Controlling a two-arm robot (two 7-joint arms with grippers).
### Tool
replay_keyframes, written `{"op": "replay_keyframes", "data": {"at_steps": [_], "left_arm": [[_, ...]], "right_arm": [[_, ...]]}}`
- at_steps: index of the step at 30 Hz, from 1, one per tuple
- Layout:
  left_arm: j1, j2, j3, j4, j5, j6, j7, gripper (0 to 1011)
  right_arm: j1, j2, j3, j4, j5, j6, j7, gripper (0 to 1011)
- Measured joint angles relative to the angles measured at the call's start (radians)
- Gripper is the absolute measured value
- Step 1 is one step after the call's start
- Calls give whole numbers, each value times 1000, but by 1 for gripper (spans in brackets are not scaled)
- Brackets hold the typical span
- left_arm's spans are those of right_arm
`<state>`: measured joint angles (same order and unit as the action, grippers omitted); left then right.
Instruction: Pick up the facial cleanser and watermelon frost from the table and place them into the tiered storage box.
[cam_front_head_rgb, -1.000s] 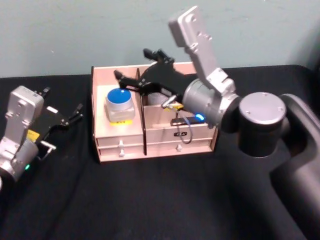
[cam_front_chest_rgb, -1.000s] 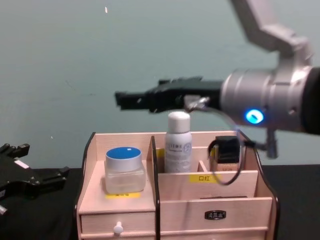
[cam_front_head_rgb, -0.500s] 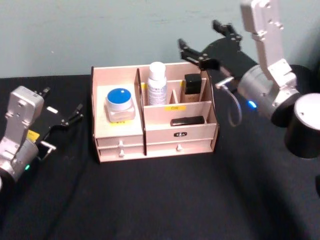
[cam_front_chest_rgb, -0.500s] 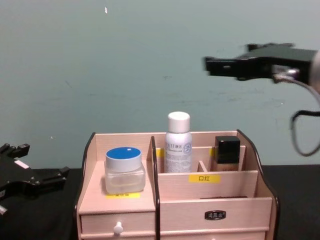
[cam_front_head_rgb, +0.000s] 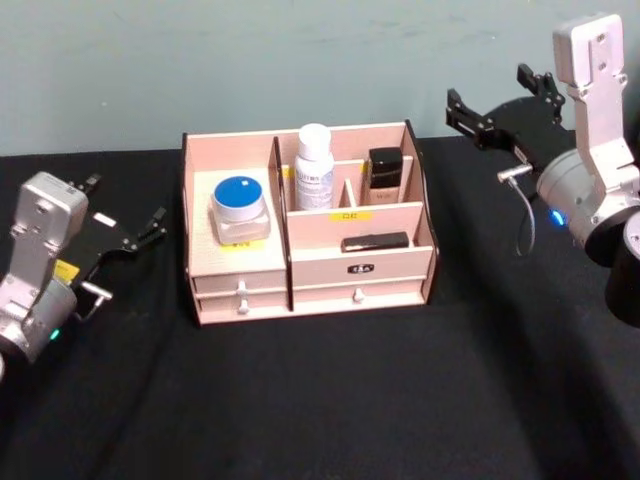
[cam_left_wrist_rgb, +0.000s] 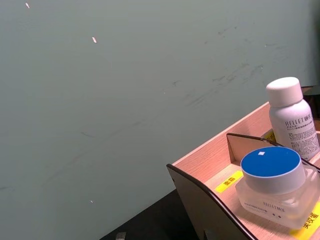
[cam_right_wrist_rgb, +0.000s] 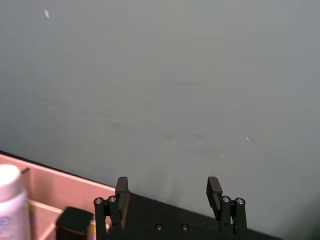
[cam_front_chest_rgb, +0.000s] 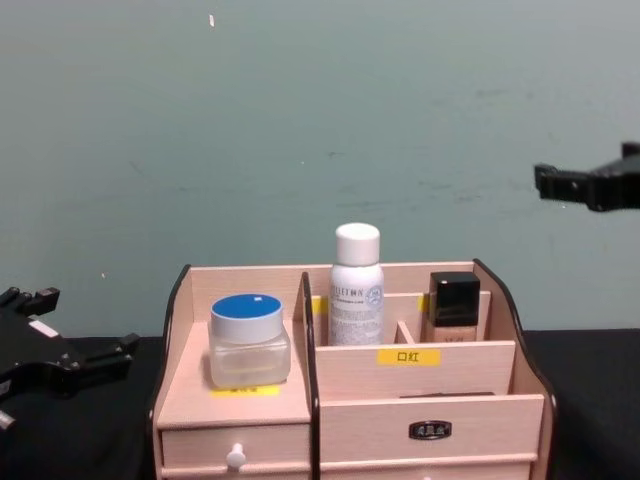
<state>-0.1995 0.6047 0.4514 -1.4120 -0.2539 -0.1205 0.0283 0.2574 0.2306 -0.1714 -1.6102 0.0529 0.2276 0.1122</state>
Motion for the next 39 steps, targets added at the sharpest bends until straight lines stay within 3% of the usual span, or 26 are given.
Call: {"op": "replay_keyframes", "data": {"at_steps": [9,39], "left_arm": [[0,0,0,0,0,0,0,1010],[0,0,0,0,0,0,0,1010]], "right_arm": [[2,-17,21,63,-11,1,6,1002],[3,-14,16,54,-11,1,4,1003]]}}
